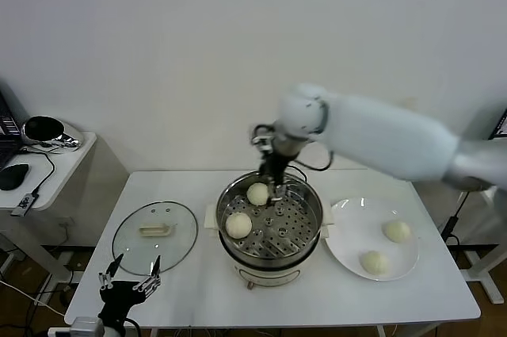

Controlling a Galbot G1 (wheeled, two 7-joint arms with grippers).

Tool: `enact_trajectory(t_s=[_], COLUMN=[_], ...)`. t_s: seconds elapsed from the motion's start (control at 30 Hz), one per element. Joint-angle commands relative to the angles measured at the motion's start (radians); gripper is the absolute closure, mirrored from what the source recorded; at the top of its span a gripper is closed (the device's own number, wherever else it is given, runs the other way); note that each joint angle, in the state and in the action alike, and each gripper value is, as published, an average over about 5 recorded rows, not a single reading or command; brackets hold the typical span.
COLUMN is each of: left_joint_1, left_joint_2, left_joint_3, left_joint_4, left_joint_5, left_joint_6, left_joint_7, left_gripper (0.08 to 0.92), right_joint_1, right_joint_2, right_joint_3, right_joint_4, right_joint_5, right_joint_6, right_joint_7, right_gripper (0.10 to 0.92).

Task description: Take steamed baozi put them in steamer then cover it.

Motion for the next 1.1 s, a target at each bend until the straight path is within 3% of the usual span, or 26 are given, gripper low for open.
enact_trajectory(t_s=[0.03,0.37,0.63,1.1], left_joint_1=[0.002,0.022,0.054,0.033], left_joint_2=[0.004,0.001,-0.011,-0.026], left_joint_3=[0.001,0.017,0.036,0.037], left_joint_4=[0.005,0.012,-0.004,0.052], left_joint_5=[-0.004,0.006,0.030,0.042], left_joint_6=[0.000,0.001,-0.001,0.000], left_joint_7=[0.000,0.000,-0.002,0.000], left_gripper=[0.177,0.177,0.177,0.177], right_joint_1=[0.005,-0.396,-0.692,-0.749], right_joint_2=[-0.443,-0.564,-0.501,-0.372], right_joint_3=[0.052,0.275,0.461,0.465], right_joint_4=[0.139,0.178,0.102,-0.027], right_joint_5=[-0.150,-0.389,-0.509,-0.570], right_joint_6=[0.160,0.272,0.286,0.301], right_joint_7=[-0.117,-0.132,-0.113,-0.090], right_gripper=[0.203,0.203,0.203,0.203])
